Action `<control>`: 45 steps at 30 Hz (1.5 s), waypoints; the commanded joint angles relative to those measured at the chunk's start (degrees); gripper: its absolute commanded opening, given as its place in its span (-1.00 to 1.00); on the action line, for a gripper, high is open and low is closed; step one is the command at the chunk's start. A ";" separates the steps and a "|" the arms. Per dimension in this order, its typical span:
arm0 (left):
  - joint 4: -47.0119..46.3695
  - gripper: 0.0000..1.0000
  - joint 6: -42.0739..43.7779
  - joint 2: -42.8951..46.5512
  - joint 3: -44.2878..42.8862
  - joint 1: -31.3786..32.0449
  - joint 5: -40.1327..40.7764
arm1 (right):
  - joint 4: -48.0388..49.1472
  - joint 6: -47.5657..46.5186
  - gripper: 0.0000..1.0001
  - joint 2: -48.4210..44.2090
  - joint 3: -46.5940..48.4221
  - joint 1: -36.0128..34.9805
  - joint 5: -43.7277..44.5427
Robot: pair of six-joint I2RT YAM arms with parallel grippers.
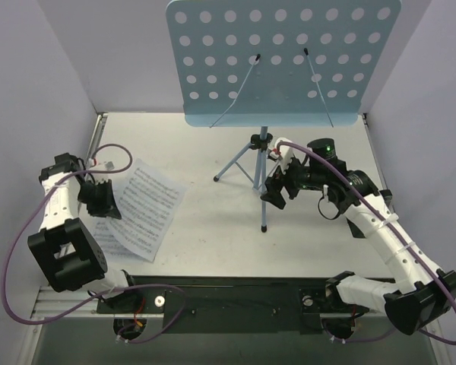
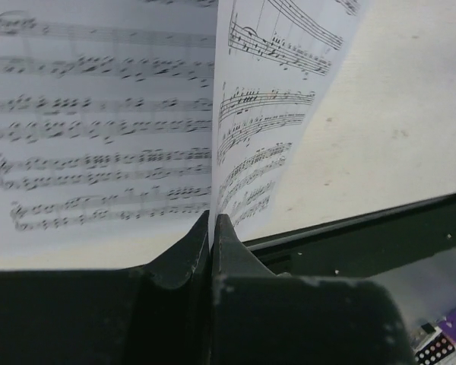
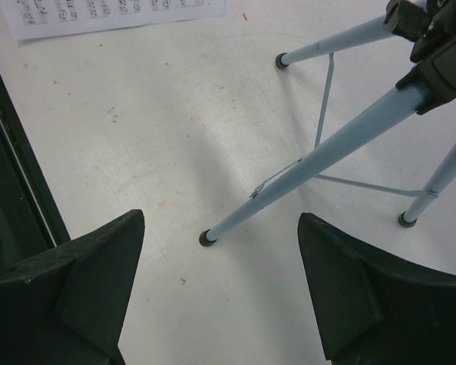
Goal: Pack up the instrument practice props
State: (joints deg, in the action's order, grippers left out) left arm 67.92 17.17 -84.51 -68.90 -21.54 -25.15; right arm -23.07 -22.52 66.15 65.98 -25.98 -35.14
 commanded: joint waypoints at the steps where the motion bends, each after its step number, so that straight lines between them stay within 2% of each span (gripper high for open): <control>1: -6.22 -1.00 -0.38 1.98 3.42 -3.51 9.93 | -3.65 -1.20 0.54 -2.07 1.00 -0.48 -0.90; 9: -10.61 -1.00 -0.29 -0.12 6.50 -7.46 18.45 | -2.77 -0.59 0.54 -3.48 -1.73 -0.74 -1.08; 19: -10.62 -1.00 -3.81 -6.72 6.50 -8.87 22.68 | -2.86 -0.68 0.56 -5.07 -3.48 -0.74 -0.20; 30: -8.69 -1.00 -5.65 -0.48 4.05 -10.89 15.94 | -0.93 0.37 0.57 -5.42 -5.33 -0.65 0.33; 38: -4.99 -1.00 -9.96 -6.54 0.26 -13.17 10.47 | -0.84 0.20 0.57 -4.01 -4.63 -0.65 -0.37; 45: -5.08 -1.00 -7.33 -7.77 0.79 -13.18 13.28 | -1.28 -0.42 0.57 -4.19 -4.80 -0.65 0.24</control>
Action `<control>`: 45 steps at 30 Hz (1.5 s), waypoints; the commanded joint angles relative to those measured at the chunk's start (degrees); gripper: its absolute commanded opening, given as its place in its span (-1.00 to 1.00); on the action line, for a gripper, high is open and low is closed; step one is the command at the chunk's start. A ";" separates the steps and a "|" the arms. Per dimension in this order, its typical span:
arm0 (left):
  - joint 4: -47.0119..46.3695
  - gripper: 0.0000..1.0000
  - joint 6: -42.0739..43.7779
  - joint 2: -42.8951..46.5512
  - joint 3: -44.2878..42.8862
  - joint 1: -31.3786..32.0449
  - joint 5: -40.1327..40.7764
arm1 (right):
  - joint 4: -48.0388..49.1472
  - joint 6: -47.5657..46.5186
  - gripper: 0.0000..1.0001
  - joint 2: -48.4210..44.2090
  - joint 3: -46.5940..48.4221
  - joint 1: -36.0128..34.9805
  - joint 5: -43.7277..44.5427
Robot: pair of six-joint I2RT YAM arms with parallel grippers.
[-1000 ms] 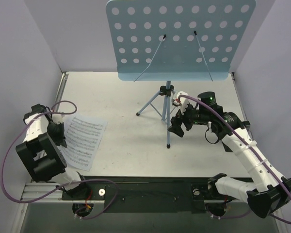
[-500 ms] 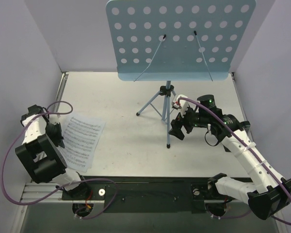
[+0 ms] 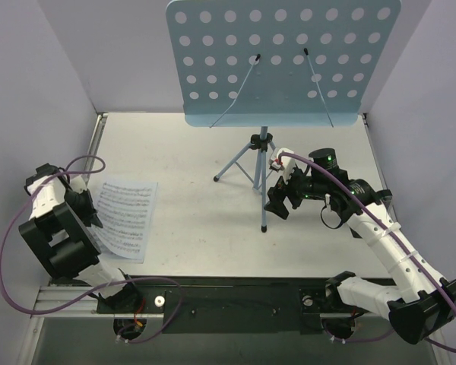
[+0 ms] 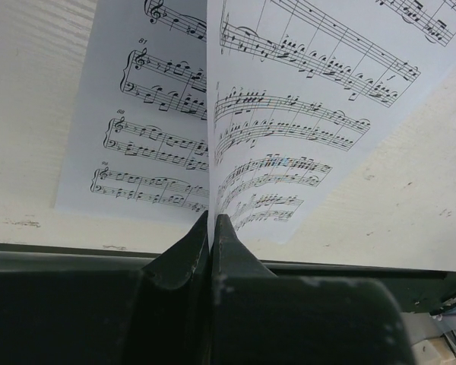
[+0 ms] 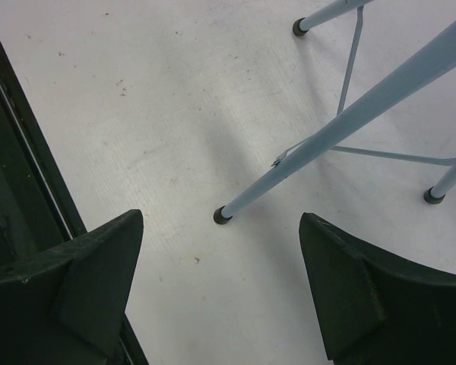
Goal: Pack up the instrument practice props
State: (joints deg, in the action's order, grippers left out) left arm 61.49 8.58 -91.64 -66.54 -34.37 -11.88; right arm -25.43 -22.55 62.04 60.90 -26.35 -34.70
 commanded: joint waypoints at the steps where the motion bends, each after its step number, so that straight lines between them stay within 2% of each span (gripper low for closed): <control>1: 1.43 -1.00 1.70 -0.91 -1.48 -0.35 0.80 | 1.08 -0.31 0.58 -0.08 0.18 -0.20 -0.19; 15: -3.66 -1.00 6.10 -2.49 0.97 -0.26 5.99 | 0.73 -0.22 0.58 0.27 0.36 -0.28 -0.28; 19: -4.19 -0.75 6.01 -2.58 2.03 -0.26 6.78 | 0.47 -0.22 0.58 0.27 0.53 -0.28 -0.19; 23: -5.94 -0.50 4.26 -2.14 2.56 -0.26 11.35 | -0.06 -0.39 0.58 0.27 0.88 -0.28 -0.20; 25: -6.65 -0.17 4.34 -1.53 2.47 -0.26 14.68 | -0.50 -0.66 0.58 0.27 1.06 -0.28 -0.11; 27: -7.79 -0.01 5.04 -0.48 2.56 -0.17 15.74 | -1.37 -1.01 0.58 0.27 1.32 -0.28 0.15; 29: -8.40 0.01 5.74 0.84 2.56 0.00 16.62 | -2.51 -1.18 0.58 -0.25 1.58 -0.28 0.59; 31: -8.76 0.17 6.27 2.42 2.65 0.35 17.06 | -3.57 -1.53 0.58 -1.39 1.32 -0.20 1.12; 32: -8.76 0.18 6.71 3.47 2.65 0.88 17.15 | -3.83 -2.15 0.58 -1.92 1.24 -0.19 1.30; 33: -8.67 0.29 6.80 4.00 2.56 1.23 17.33 | -4.71 -2.59 0.59 -2.97 0.80 -0.19 1.56; 36: -8.58 0.30 7.50 8.21 2.73 3.42 16.72 | -6.21 -4.87 0.61 -5.52 -0.26 0.07 2.53; 38: -9.28 0.31 8.38 12.59 3.08 3.78 9.54 | -6.74 -5.66 0.63 -7.37 -1.49 0.77 3.23; 39: -10.77 0.51 8.56 14.27 4.04 3.96 4.63 | -6.74 -5.75 0.63 -8.42 -2.45 1.47 3.67; 42: -16.65 0.55 9.00 24.88 7.03 4.75 -5.93 | -6.65 -5.23 0.63 -9.83 -3.86 3.14 3.85; 45: -25.34 0.54 8.91 32.91 12.03 6.41 -22.33 | -5.95 -6.98 0.63 -11.23 -5.88 3.85 4.90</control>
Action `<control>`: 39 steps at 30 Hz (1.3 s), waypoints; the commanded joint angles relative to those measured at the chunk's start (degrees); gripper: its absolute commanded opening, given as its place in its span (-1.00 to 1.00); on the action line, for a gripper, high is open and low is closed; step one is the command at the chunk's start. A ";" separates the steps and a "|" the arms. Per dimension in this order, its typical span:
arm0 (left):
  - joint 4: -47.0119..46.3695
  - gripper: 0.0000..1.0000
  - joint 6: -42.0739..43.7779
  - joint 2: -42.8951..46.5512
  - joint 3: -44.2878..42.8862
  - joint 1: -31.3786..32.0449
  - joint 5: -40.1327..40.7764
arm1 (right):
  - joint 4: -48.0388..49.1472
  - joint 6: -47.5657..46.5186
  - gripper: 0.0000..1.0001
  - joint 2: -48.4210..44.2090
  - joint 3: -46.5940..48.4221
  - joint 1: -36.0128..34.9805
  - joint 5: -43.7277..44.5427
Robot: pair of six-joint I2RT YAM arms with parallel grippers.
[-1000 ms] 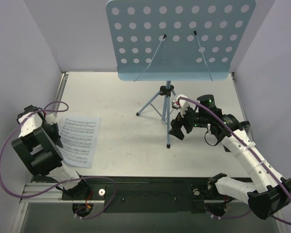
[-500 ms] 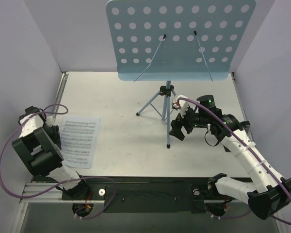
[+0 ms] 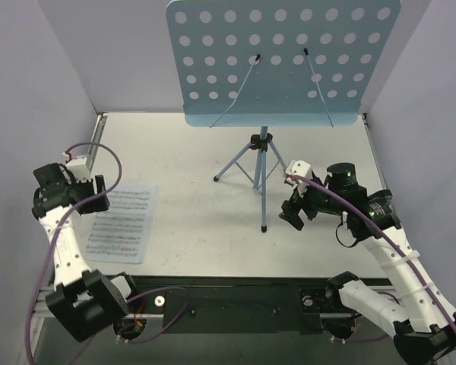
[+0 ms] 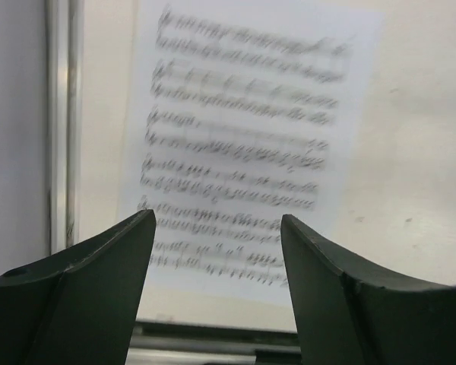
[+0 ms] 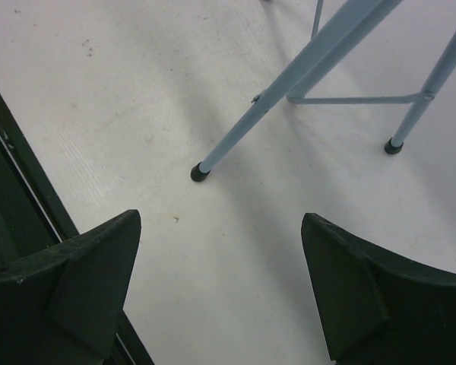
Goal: Pack up the instrument practice props
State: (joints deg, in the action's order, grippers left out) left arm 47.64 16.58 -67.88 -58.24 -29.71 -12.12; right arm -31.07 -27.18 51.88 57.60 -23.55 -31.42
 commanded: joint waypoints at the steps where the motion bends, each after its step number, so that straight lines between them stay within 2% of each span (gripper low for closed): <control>1: -13.08 0.53 0.82 10.91 4.18 3.51 -24.51 | 0.21 -3.14 0.63 -1.42 -3.02 1.05 2.58; 3: -16.51 0.48 0.12 12.41 5.50 7.71 -30.84 | 2.67 -4.98 0.63 -2.65 -4.95 1.05 4.69; 5: -20.90 0.44 2.48 15.31 8.13 14.14 -30.69 | 6.89 -6.04 0.64 -3.10 -8.11 1.57 5.75; 7: -27.30 0.44 6.96 19.17 11.03 23.44 -25.62 | 13.11 -6.04 0.65 -2.40 -9.34 2.54 5.32; 9: -29.26 0.43 12.49 21.20 12.27 33.36 -21.39 | 15.85 -5.87 0.64 0.14 -9.35 3.33 2.96; 10: -29.88 0.43 15.04 21.03 12.10 39.24 -19.97 | 16.30 -8.22 0.63 2.24 -9.35 3.42 1.46; 12: -30.67 0.42 18.20 19.46 11.40 45.67 -15.31 | 19.19 -14.18 0.60 4.80 -11.10 3.42 -2.41; 15: -28.40 0.37 21.47 15.07 8.77 48.43 -15.04 | 24.30 -18.42 0.61 10.41 -12.87 3.34 -4.34; 20: -27.24 0.35 32.09 10.75 6.38 54.66 -13.28 | 24.74 -25.80 0.54 16.94 -12.43 3.34 -9.35; 24: -25.85 0.37 35.71 9.87 4.72 58.54 -11.87 | 21.67 -30.64 0.46 19.57 -12.43 0.09 -9.97; 27: -25.92 0.37 37.47 10.13 5.32 58.72 -12.66 | 21.49 -31.27 0.42 20.45 -12.95 -1.23 -11.12; 32: -33.21 0.39 40.19 11.80 9.63 58.72 -11.18 | 19.13 -33.11 0.34 23.26 -11.12 -3.60 -12.00; 39: -35.50 0.39 42.31 12.42 11.56 58.72 -11.08 | 20.61 -31.80 0.33 28.45 -8.04 -9.22 -12.26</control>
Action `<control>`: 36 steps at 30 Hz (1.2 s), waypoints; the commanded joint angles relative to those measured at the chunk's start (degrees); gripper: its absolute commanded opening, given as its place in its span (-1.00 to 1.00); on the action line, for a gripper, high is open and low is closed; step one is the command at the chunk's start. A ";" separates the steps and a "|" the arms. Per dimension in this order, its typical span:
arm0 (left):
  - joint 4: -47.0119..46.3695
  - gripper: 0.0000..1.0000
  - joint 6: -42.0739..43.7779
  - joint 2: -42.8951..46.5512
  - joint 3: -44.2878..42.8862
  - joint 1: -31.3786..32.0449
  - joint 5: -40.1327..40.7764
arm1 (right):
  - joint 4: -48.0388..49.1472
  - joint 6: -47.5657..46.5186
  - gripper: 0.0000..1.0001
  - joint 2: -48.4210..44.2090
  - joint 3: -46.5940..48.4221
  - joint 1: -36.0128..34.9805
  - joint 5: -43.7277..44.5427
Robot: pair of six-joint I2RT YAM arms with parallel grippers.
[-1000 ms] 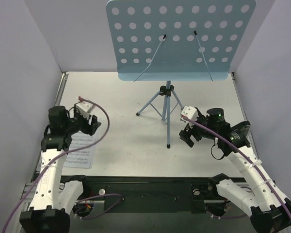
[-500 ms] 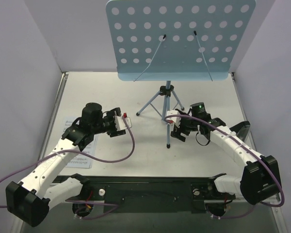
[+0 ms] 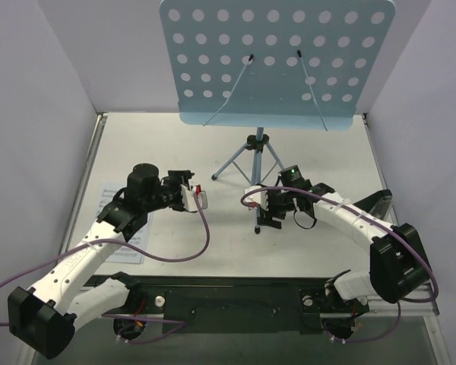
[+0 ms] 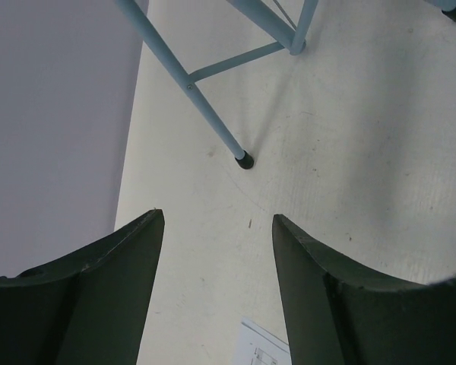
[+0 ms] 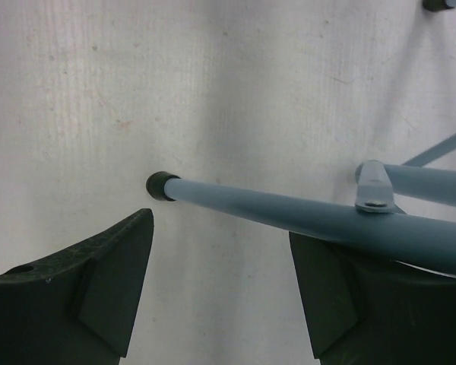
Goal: Pack up the instrument practice props
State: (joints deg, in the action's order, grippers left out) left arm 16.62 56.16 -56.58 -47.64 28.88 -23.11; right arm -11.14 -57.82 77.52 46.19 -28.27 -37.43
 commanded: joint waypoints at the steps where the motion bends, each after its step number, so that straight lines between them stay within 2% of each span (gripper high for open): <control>1: -4.67 0.39 3.07 1.29 1.14 0.12 -0.18 | 1.11 -1.07 0.33 4.03 3.72 -4.95 -6.34; 6: -7.39 0.39 3.08 0.15 0.71 0.21 -0.88 | 5.94 1.66 0.33 8.08 6.44 -7.41 -7.13; 10: -10.90 0.38 3.87 -2.57 -0.08 0.56 -1.67 | 4.73 4.20 0.33 7.13 7.16 -6.36 -5.38; 15: -15.74 0.35 4.04 -8.01 -3.33 2.75 -1.76 | 0.77 3.16 0.35 -0.86 3.48 2.76 -8.00; 18: -21.36 0.34 5.09 -10.74 -5.26 4.86 -1.41 | 0.68 5.43 0.35 -6.39 1.10 9.01 -10.73; 20: -21.11 0.33 5.97 -13.29 -7.46 6.18 -0.88 | 2.25 8.58 0.33 -7.72 0.30 14.54 -14.15; 24: -19.70 0.31 6.94 -16.81 -10.81 8.55 0.96 | 10.15 15.95 0.28 -5.81 1.00 23.25 -19.95; 30: -20.93 0.26 11.24 -16.38 -10.55 10.58 7.82 | 24.91 26.69 0.33 1.40 4.96 23.79 -24.00; 33: -16.73 0.25 11.78 -16.02 -12.73 10.58 8.17 | 35.37 32.94 0.36 4.21 5.13 23.26 -24.27; 36: -13.72 0.25 11.25 -15.23 -13.27 10.75 8.61 | 39.95 35.58 0.37 6.68 6.36 21.77 -23.40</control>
State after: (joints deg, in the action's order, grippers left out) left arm 0.64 66.30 -73.76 -57.34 39.33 -16.25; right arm 14.94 -30.33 82.21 49.12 -5.10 -56.58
